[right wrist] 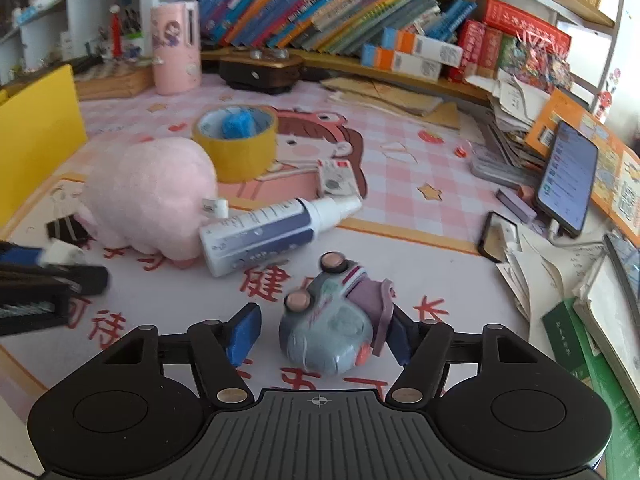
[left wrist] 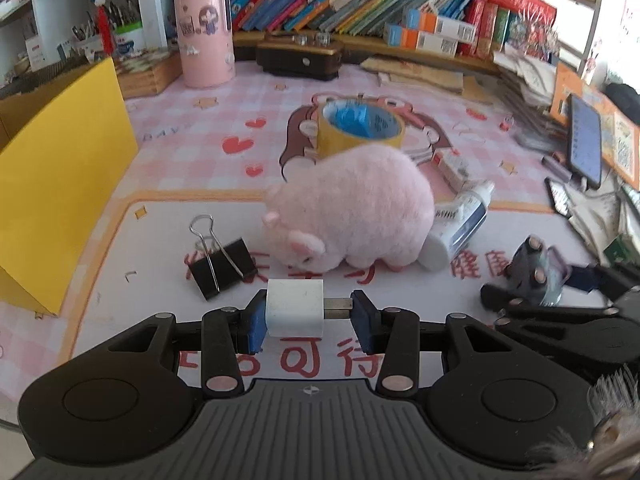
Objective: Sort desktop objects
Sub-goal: 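Lift the plug with the left tool while the right tool lifts the toy truck, then carry the plug in the left tool toward the yellow box while the right tool carries the truck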
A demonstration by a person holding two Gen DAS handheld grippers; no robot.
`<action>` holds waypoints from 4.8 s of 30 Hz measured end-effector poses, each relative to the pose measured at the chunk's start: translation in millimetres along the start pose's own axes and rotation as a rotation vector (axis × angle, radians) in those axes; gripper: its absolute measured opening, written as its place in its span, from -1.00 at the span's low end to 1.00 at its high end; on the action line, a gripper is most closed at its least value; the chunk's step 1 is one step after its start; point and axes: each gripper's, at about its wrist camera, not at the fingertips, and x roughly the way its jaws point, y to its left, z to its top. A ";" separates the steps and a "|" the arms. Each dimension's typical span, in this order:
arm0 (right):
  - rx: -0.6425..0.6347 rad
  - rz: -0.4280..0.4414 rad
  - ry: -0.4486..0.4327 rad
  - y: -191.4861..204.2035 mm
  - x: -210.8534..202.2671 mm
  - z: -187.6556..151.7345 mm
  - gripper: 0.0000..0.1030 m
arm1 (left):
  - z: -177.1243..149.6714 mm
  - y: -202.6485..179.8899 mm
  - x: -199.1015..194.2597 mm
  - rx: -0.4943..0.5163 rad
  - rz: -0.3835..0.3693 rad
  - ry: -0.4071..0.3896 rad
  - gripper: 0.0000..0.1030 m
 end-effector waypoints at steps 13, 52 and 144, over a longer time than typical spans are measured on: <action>0.073 0.001 0.037 -11.9 4.3 0.5 0.16 | 6.5 20.3 -42.0 -0.055 -0.047 -0.070 -0.22; 0.127 0.252 -0.083 -4.6 -87.2 29.9 -0.02 | 9.8 40.0 -114.9 -0.046 -0.146 -0.140 -0.22; -0.031 0.347 -0.137 321.0 -240.4 -28.0 -0.02 | -147.7 328.3 -260.1 -0.298 -0.172 -0.298 -0.22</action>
